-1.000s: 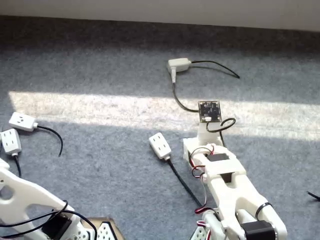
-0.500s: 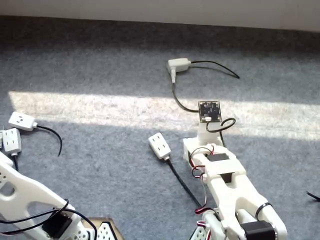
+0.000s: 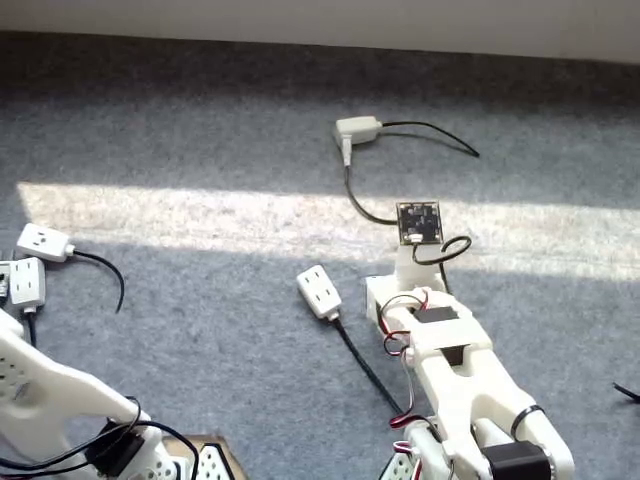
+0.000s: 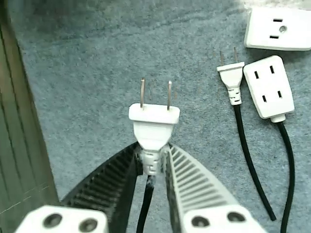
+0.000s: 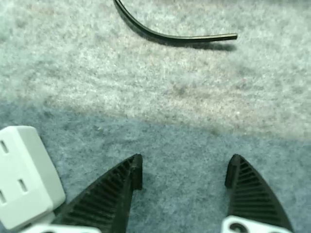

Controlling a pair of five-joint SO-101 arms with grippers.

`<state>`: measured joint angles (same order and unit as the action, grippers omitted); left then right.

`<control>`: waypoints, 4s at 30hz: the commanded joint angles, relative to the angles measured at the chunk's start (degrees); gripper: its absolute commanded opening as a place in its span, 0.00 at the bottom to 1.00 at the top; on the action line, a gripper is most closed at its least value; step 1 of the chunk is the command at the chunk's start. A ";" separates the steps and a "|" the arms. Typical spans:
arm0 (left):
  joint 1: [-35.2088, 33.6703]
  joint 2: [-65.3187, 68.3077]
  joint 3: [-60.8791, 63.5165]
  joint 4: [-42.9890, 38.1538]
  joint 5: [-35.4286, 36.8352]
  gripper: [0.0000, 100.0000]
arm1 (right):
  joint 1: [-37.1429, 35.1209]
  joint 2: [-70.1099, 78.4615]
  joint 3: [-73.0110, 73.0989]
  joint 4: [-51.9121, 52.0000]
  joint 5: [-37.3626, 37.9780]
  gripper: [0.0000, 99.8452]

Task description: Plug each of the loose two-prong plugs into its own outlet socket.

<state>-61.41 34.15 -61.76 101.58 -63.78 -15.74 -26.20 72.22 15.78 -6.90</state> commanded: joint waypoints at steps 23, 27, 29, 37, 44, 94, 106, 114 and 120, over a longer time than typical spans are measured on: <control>46.29 -81.80 98.77 -15.47 15.82 0.01 | 0.92 -1.80 -0.04 -1.36 0.09 0.28; 58.42 -88.75 113.10 -23.47 22.95 0.01 | 1.27 -1.80 -0.13 -1.36 0.09 0.28; 64.84 -91.74 118.81 -27.69 26.90 0.01 | 2.68 -1.80 -0.31 -1.36 -0.18 0.28; 85.93 -101.32 133.05 -46.68 42.29 0.01 | 6.81 -1.80 -1.27 -1.36 -0.35 0.28; 87.69 -102.29 144.92 -47.38 42.73 0.01 | 7.60 -1.80 -1.27 -1.36 -0.35 0.28; 74.86 -64.66 115.56 -36.04 42.20 0.21 | 6.37 -1.27 -1.27 -1.36 -0.26 0.28; 75.21 -49.10 108.44 -38.07 42.11 0.21 | 6.37 -1.54 -1.27 -1.45 -0.26 0.28; 81.27 -48.66 110.90 -39.91 42.73 0.21 | 6.37 -1.54 -1.27 -1.45 -0.26 0.28; 82.77 -48.57 111.25 -40.44 46.42 0.21 | 6.37 -1.45 -1.27 -1.45 -0.26 0.28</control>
<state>20.26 -14.37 49.63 61.85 -18.51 -8.79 -26.20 72.31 15.78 -6.90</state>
